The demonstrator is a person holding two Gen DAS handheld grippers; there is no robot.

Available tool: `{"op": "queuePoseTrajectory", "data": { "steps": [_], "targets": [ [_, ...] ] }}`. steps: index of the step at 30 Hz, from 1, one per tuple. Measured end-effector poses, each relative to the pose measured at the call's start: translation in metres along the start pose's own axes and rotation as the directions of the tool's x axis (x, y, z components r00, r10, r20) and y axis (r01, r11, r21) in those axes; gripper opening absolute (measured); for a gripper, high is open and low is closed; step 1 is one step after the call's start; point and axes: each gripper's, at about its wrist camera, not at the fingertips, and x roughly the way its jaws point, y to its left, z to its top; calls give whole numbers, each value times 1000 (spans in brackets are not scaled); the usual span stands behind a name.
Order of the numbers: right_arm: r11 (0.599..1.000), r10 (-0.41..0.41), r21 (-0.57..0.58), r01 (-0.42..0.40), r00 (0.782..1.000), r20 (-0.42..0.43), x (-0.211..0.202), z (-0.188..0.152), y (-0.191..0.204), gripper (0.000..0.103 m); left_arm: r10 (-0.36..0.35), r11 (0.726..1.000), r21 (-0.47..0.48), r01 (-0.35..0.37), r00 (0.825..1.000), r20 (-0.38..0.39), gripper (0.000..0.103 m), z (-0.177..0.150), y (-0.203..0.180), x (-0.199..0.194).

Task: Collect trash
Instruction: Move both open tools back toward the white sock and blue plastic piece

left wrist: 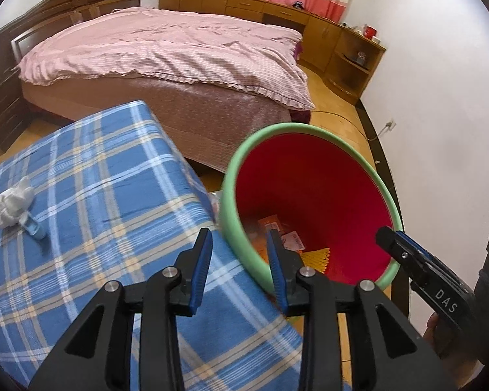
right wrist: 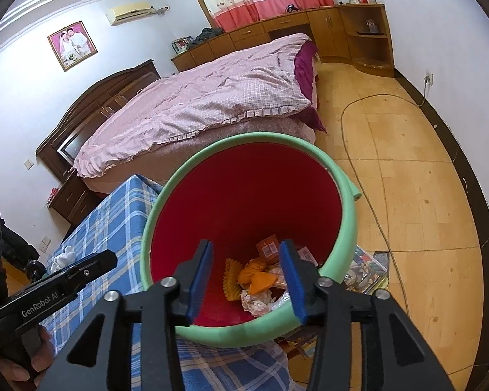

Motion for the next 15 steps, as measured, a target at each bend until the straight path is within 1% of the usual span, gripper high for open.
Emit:
{"op": "queuePoseTrajectory", "data": {
  "steps": [8, 10, 14, 15],
  "targets": [
    [999, -21, -39, 21, 1000, -8, -3, -2, 18, 67, 53, 996, -70, -52, 998, 19, 38, -8, 28, -17],
    [998, -30, -52, 29, 1000, -10, -4, -3, 22, 73, 64, 994, -88, -62, 998, 20, 38, -10, 35, -20],
    [997, -40, -71, 39, 999, -11, -7, -6, 30, 76, 86, 990, -115, -83, 996, 28, 39, -16, 48, -29],
    [996, -45, -77, 44, 999, -10, -9, -6, 33, 78, 93, 988, -124, -88, 995, 29, 39, -17, 52, -32]
  ]
}}
